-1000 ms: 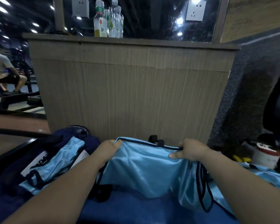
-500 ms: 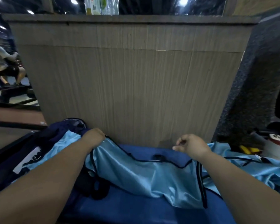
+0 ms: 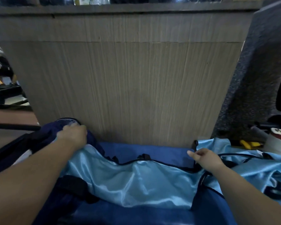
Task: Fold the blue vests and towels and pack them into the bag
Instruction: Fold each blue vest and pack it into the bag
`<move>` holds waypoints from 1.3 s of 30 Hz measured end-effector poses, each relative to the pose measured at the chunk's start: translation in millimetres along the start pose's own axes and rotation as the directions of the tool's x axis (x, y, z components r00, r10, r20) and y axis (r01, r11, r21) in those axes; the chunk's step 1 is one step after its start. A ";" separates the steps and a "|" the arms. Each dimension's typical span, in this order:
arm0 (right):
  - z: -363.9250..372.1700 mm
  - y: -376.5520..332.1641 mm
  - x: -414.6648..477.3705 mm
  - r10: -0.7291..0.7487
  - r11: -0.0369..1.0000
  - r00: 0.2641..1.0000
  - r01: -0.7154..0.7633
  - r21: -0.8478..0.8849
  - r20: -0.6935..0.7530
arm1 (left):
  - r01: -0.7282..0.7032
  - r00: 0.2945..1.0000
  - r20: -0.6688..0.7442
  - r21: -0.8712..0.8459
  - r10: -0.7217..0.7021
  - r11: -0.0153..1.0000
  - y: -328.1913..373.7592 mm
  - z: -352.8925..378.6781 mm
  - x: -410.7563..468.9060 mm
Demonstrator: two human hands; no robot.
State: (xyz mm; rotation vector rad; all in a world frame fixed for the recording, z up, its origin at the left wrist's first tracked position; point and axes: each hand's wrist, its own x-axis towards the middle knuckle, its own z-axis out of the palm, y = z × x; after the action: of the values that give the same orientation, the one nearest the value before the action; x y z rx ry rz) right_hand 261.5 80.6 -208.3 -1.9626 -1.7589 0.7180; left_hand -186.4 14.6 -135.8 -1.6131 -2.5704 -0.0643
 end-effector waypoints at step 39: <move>-14.9 60.6 5.5 0.197 0.586 0.972 -0.012 0.811 -0.128 | -0.530 0.773 0.245 -0.260 0.586 0.807 231.5 131.9 -85.7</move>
State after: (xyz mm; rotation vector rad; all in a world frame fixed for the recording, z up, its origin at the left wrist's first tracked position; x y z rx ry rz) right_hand 318.5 79.2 -234.2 -1.4073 -0.8987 1.0718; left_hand 49.9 50.9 -281.2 -2.5886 -2.1927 0.0183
